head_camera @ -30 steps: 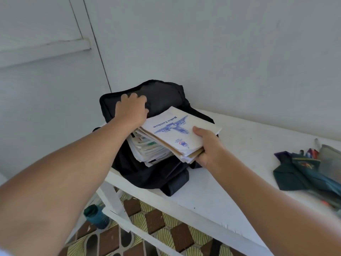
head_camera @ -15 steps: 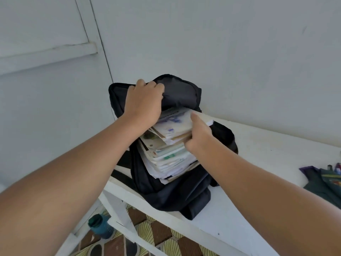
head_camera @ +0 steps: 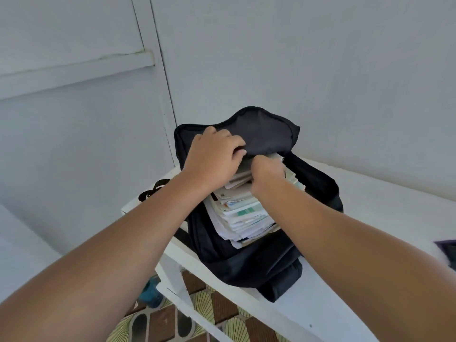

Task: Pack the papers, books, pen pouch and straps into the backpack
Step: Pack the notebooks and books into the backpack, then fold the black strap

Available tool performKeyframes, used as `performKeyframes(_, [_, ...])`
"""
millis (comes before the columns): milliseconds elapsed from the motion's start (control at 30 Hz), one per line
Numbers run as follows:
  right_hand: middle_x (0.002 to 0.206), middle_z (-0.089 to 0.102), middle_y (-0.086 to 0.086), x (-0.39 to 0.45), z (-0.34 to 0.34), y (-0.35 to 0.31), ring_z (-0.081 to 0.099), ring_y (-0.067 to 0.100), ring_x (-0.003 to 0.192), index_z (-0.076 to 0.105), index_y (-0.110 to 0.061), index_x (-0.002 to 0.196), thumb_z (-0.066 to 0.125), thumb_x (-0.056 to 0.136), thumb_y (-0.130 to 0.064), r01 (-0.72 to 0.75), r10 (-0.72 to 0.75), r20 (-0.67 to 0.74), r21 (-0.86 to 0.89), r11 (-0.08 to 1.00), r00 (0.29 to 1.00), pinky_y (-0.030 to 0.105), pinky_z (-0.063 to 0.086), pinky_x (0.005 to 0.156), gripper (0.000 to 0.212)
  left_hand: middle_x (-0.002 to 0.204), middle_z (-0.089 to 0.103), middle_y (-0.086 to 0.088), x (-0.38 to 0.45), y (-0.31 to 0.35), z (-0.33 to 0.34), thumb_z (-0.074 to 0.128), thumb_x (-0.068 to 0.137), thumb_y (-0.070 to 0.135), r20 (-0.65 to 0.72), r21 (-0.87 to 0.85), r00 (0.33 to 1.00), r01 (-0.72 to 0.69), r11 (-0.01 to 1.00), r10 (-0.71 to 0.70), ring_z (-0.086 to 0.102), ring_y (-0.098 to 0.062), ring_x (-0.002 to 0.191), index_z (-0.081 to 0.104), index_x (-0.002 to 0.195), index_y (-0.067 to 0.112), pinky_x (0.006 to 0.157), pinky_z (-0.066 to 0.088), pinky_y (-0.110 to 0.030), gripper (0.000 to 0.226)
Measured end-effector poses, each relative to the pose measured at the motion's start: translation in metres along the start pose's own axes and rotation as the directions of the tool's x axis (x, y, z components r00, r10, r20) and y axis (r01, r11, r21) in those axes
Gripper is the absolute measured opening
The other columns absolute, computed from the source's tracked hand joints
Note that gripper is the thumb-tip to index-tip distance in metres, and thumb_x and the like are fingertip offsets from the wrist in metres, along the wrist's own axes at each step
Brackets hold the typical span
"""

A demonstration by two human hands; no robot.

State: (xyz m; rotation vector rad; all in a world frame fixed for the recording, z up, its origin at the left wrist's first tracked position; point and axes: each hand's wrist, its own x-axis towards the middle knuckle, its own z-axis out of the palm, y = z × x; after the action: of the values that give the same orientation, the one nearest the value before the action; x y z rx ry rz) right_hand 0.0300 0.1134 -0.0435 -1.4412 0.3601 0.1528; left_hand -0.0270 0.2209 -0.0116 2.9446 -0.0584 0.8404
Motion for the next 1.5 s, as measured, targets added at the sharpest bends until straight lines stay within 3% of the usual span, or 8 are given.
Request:
performKeyframes(133, [0.149, 0.028, 0.005, -0.023, -0.009, -0.001, 0.041, 0.030, 0.130, 0.031, -0.019, 0.152, 0.055, 0.088, -0.016, 0.056, -0.052, -0.061, 0.060, 0.997, 0.997, 0.040, 0.047, 0.105, 0.069, 0.135, 0.052, -0.012, -0.014, -0.021, 0.003, 0.062, 0.092, 0.053, -0.152, -0.216, 0.838, 0.490, 0.845, -0.524, 0.043, -0.039, 0.125, 0.055, 0.140, 0.023, 0.104, 0.037, -0.043, 0.057])
performKeyframes(267, [0.141, 0.030, 0.004, -0.040, -0.020, -0.006, 0.040, 0.024, 0.125, 0.045, -0.029, 0.146, 0.053, 0.100, -0.012, 0.416, -0.399, 0.121, -0.260, 0.871, 0.909, 0.031, 0.046, 0.090, 0.049, 0.140, 0.051, -0.007, -0.026, -0.042, 0.018, 0.070, 0.074, 0.067, 0.296, -0.482, 0.391, 0.849, 0.217, -0.871, 0.048, -0.032, 0.127, 0.051, 0.137, 0.019, 0.101, 0.047, -0.047, 0.081])
performKeyframes(367, [0.130, 0.040, -0.001, -0.053, -0.019, -0.017, 0.047, 0.022, 0.120, 0.057, -0.031, 0.133, 0.054, 0.101, -0.016, 0.618, -0.542, 0.307, -0.272, 0.738, 0.782, 0.036, 0.049, 0.097, 0.035, 0.111, 0.069, -0.004, -0.041, -0.028, 0.020, 0.074, 0.082, 0.038, 0.322, -0.754, 0.540, 0.643, 0.134, -0.778, 0.067, -0.024, 0.100, 0.063, 0.113, 0.016, 0.084, 0.060, -0.043, 0.040])
performKeyframes(600, [0.092, 0.058, -0.008, -0.084, -0.014, -0.047, 0.055, 0.020, 0.086, 0.068, -0.028, 0.107, 0.053, 0.099, -0.032, 0.860, -0.852, 0.441, -0.509, 0.020, 0.281, 0.038, 0.039, 0.077, 0.018, 0.084, 0.065, 0.015, -0.069, 0.011, -0.009, 0.067, 0.084, 0.014, 0.368, -0.503, 0.920, 0.321, 0.802, -0.138, 0.062, -0.006, 0.080, 0.063, 0.091, 0.027, 0.074, 0.049, -0.025, 0.016])
performKeyframes(800, [0.093, 0.068, 0.003, -0.085, -0.029, -0.029, 0.062, 0.023, 0.079, 0.054, -0.017, 0.108, 0.042, 0.103, -0.025, 0.744, -0.406, 0.643, -0.646, 0.168, 0.650, 0.034, 0.045, 0.059, 0.016, 0.107, 0.069, 0.029, -0.101, 0.005, -0.018, 0.070, 0.079, 0.022, 0.582, -0.453, 0.810, 0.255, 0.855, 0.067, 0.061, 0.008, 0.104, 0.074, 0.094, 0.039, 0.095, 0.046, -0.020, 0.023])
performKeyframes(967, [0.093, 0.063, 0.003, -0.083, -0.045, 0.029, 0.062, 0.026, 0.080, 0.045, -0.016, 0.108, 0.044, 0.104, -0.033, 0.657, -0.268, 0.600, -0.698, 0.284, 0.753, 0.039, 0.048, 0.067, 0.018, 0.095, 0.071, 0.024, -0.120, -0.044, -0.016, 0.056, 0.089, 0.013, 0.272, -0.290, 0.940, 0.283, 0.914, -0.205, 0.062, 0.007, 0.088, 0.072, 0.093, 0.035, 0.100, 0.037, -0.035, 0.027])
performKeyframes(1200, [0.116, 0.043, -0.001, -0.089, -0.045, 0.094, 0.047, 0.023, 0.105, 0.039, -0.023, 0.119, 0.064, 0.069, -0.090, 0.664, -0.347, 0.615, -0.747, 0.031, 0.708, 0.046, 0.051, 0.089, 0.087, 0.141, 0.056, -0.005, -0.112, -0.091, 0.022, 0.051, 0.096, 0.012, 0.255, 0.150, 0.940, 0.195, 0.969, -0.229, 0.049, -0.035, 0.126, 0.046, 0.147, 0.023, 0.102, 0.038, -0.049, 0.053])
performKeyframes(1500, [0.128, 0.035, 0.004, -0.078, -0.057, 0.117, 0.041, 0.025, 0.113, 0.031, -0.023, 0.139, 0.083, 0.081, -0.040, 0.659, -0.379, 0.623, -0.751, -0.044, 0.684, 0.045, 0.049, 0.098, 0.079, 0.135, 0.059, -0.009, -0.072, -0.093, 0.055, 0.069, 0.089, 0.013, 0.192, 0.305, 0.978, 0.022, 0.952, -0.084, 0.057, -0.036, 0.114, 0.051, 0.139, 0.015, 0.090, 0.048, -0.048, 0.053])
